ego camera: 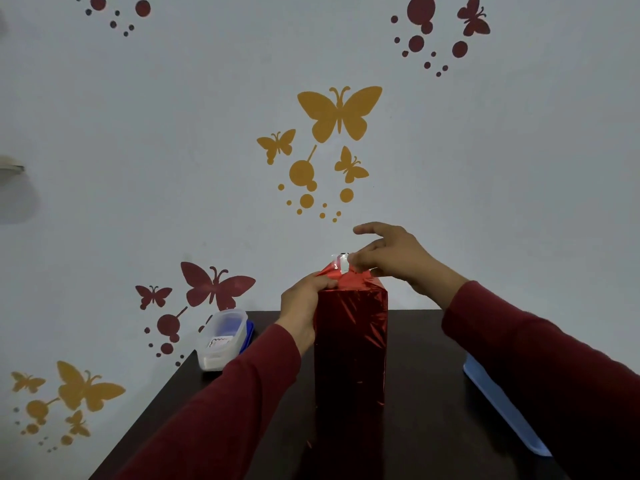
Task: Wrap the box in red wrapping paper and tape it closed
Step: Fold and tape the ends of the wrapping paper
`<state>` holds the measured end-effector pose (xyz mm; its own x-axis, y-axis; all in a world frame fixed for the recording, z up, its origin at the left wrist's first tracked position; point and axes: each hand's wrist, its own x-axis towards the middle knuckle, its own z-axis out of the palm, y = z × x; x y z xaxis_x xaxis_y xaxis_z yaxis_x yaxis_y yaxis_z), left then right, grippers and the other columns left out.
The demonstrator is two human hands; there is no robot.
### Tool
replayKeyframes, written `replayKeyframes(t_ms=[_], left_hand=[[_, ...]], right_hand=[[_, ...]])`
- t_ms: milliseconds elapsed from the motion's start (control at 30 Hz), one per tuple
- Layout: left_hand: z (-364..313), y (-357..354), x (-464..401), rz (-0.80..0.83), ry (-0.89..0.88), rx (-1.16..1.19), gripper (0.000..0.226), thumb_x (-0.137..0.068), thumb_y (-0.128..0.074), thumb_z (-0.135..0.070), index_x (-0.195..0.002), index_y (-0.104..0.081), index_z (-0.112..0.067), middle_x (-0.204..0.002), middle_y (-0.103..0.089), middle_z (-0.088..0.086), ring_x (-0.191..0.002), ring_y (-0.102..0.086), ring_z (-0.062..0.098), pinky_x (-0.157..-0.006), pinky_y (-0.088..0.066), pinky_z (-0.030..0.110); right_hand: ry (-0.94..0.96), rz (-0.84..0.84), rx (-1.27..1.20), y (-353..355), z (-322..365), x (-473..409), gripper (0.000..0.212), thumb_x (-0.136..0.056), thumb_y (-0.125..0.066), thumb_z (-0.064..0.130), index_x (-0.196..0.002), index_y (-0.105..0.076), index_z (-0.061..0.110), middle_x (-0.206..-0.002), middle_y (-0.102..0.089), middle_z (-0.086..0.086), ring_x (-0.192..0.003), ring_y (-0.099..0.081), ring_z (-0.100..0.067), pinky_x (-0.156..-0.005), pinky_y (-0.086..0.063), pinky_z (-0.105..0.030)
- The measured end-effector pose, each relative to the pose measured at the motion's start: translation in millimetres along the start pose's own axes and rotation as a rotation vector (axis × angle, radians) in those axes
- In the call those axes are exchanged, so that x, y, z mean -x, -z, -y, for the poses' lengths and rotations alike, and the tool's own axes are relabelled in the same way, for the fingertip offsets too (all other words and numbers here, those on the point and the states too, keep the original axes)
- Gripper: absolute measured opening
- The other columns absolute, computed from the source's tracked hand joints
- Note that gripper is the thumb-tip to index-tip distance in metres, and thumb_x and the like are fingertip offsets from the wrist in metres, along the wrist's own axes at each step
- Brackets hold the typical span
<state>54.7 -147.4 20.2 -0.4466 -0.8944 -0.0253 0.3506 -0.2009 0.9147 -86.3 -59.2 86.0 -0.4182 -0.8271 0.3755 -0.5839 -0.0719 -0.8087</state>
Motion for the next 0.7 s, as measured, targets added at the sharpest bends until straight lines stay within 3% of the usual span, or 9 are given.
replayKeyframes(t_ms=[100,267,467,600,700], left_hand=[[-2.2,1.7,2.6,0.005,-0.009,-0.014,0.016,-0.085,-0.070,0.001,-0.097,-0.077,-0.007,-0.069,-0.072,0.008,-0.047,-0.068,0.015,-0.042,-0.050,0.020],[-2.0,3.3,2.5,0.012,-0.026,-0.018,0.018,-0.084,-0.070,0.002,-0.099,-0.077,-0.005,-0.069,-0.072,0.007,-0.048,-0.068,0.015,-0.043,-0.050,0.020],[-1.3,3.2,3.1,0.013,-0.039,-0.007,0.016,-0.083,-0.071,0.001,-0.096,-0.077,-0.006,-0.070,-0.072,0.007,-0.048,-0.067,0.013,-0.042,-0.049,0.019],[-2.0,3.9,2.4,0.019,-0.041,-0.016,0.012,-0.083,-0.072,0.000,-0.088,-0.077,-0.009,-0.067,-0.071,0.005,-0.047,-0.066,0.013,-0.042,-0.049,0.018],[-1.5,4.4,1.2,0.018,-0.040,-0.033,0.012,-0.084,-0.071,0.000,-0.088,-0.077,-0.010,-0.069,-0.071,0.005,-0.049,-0.067,0.013,-0.043,-0.050,0.018]], right_hand=[[-0.051,0.051,0.054,-2.5,0.0,-13.2,0.058,-0.082,-0.081,0.013,-0.136,-0.061,0.022,-0.085,-0.080,-0.009,-0.073,-0.073,-0.014,-0.074,-0.062,-0.028],[-0.096,0.063,0.088,-6.6,-4.5,-26.1,0.058,-0.081,-0.081,0.013,-0.135,-0.061,0.023,-0.090,-0.079,-0.015,-0.073,-0.068,-0.019,-0.066,-0.060,-0.025],[-0.140,0.037,0.113,-11.9,-9.1,-30.2,0.056,-0.079,-0.083,0.015,-0.130,-0.063,0.024,-0.080,-0.078,-0.007,-0.067,-0.066,-0.014,-0.060,-0.055,-0.022],[-0.151,0.019,0.146,-15.5,-8.6,-31.9,0.055,-0.079,-0.082,0.012,-0.131,-0.063,0.022,-0.075,-0.075,-0.007,-0.048,-0.059,-0.008,-0.049,-0.048,-0.019],[-0.155,0.016,0.199,-17.8,-8.2,-34.4,0.058,-0.078,-0.081,0.010,-0.132,-0.064,0.022,-0.078,-0.076,-0.008,-0.047,-0.056,-0.010,-0.048,-0.048,-0.019]])
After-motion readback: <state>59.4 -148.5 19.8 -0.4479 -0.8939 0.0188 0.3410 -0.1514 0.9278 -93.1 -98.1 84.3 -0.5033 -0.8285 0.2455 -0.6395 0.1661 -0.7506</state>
